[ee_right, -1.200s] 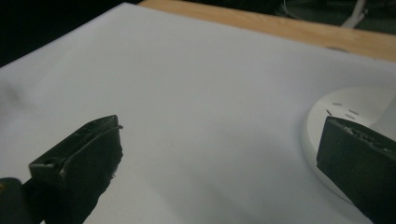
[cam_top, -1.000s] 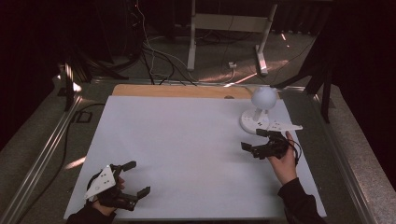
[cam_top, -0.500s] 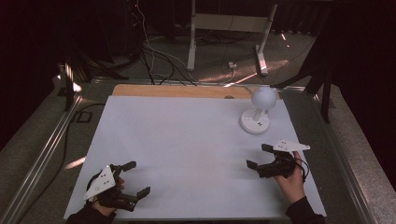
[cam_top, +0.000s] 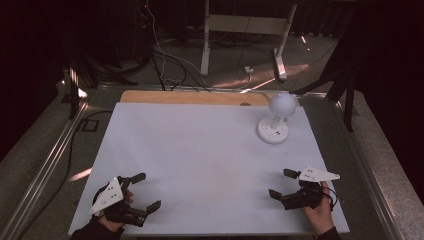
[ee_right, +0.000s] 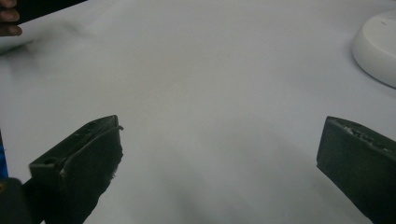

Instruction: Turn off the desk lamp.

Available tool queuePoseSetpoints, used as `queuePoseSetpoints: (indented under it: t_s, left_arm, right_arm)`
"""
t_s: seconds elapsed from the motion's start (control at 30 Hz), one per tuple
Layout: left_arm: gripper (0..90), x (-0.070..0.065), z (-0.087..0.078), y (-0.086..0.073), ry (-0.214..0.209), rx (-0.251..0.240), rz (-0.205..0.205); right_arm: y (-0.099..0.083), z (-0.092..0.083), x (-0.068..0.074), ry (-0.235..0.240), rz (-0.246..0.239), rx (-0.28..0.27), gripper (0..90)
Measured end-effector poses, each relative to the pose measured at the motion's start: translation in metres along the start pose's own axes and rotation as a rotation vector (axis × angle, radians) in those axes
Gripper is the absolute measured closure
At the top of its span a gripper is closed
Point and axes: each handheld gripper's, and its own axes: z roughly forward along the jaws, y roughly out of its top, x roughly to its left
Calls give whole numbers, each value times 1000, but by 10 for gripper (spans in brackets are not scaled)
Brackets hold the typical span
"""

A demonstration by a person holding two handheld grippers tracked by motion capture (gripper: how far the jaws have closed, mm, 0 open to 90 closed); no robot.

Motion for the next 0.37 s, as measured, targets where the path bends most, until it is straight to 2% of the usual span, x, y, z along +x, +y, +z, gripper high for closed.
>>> queuePoseSetpoints:
  t_s: [0.1, 0.37]
  left_arm:
    - [5, 0, 0, 0, -1, 2, 0]
    - [5, 1, 1, 0, -1, 2, -2]
  right_arm:
    - [-7, -1, 0, -22, -21, 24, 0]
    - [-15, 0, -2, -29, -19, 32, 0]
